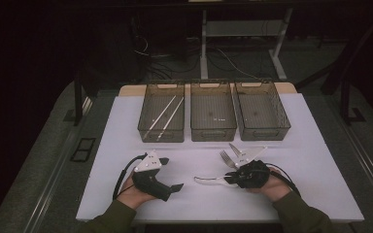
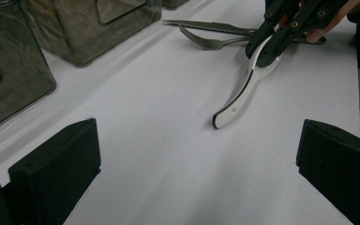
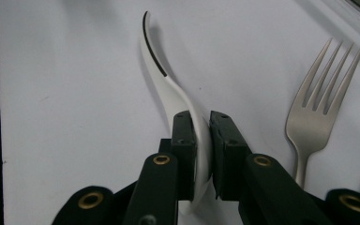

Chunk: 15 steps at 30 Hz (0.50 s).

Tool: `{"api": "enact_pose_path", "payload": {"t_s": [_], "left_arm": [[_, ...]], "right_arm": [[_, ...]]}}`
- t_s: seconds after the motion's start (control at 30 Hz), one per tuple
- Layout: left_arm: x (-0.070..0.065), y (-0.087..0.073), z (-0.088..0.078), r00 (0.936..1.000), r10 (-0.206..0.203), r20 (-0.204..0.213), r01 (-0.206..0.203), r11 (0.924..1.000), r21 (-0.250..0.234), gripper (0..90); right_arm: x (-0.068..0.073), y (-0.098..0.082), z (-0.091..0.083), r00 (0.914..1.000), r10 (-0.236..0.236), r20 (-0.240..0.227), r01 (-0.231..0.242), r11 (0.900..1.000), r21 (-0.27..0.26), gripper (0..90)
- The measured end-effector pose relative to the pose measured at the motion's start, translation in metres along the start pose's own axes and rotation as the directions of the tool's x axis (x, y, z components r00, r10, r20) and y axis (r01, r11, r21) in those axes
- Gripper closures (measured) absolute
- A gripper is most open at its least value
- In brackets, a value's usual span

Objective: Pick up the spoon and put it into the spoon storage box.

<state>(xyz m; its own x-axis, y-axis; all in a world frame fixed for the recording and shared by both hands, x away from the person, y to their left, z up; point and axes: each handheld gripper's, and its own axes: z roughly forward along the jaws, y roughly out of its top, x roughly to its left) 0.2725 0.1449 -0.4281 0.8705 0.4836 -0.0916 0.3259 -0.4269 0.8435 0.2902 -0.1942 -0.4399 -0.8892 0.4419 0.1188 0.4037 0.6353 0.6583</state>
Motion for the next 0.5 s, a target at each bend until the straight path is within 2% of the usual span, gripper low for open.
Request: {"api": "enact_pose_path", "payload": {"t_s": [0.37, 0.5], "left_arm": [[0.0007, 0.0000, -0.0012, 1.0000, -0.004, 0.005, 0.004, 1.0000, -0.003, 0.0], [0.0004, 0.0001, -0.0014, 1.0000, -0.003, 0.007, 0.003, 1.0000, -0.005, 0.0]], "right_arm": [[0.0003, 0.0012, -0.0018, 1.0000, 0.008, 0.000, -0.008, 1.000, 0.011, 81.0], [0.0003, 0.0018, -0.0061, 0.9999, 0.013, 0.003, -0.013, 1.000, -0.008, 81.0]]}}
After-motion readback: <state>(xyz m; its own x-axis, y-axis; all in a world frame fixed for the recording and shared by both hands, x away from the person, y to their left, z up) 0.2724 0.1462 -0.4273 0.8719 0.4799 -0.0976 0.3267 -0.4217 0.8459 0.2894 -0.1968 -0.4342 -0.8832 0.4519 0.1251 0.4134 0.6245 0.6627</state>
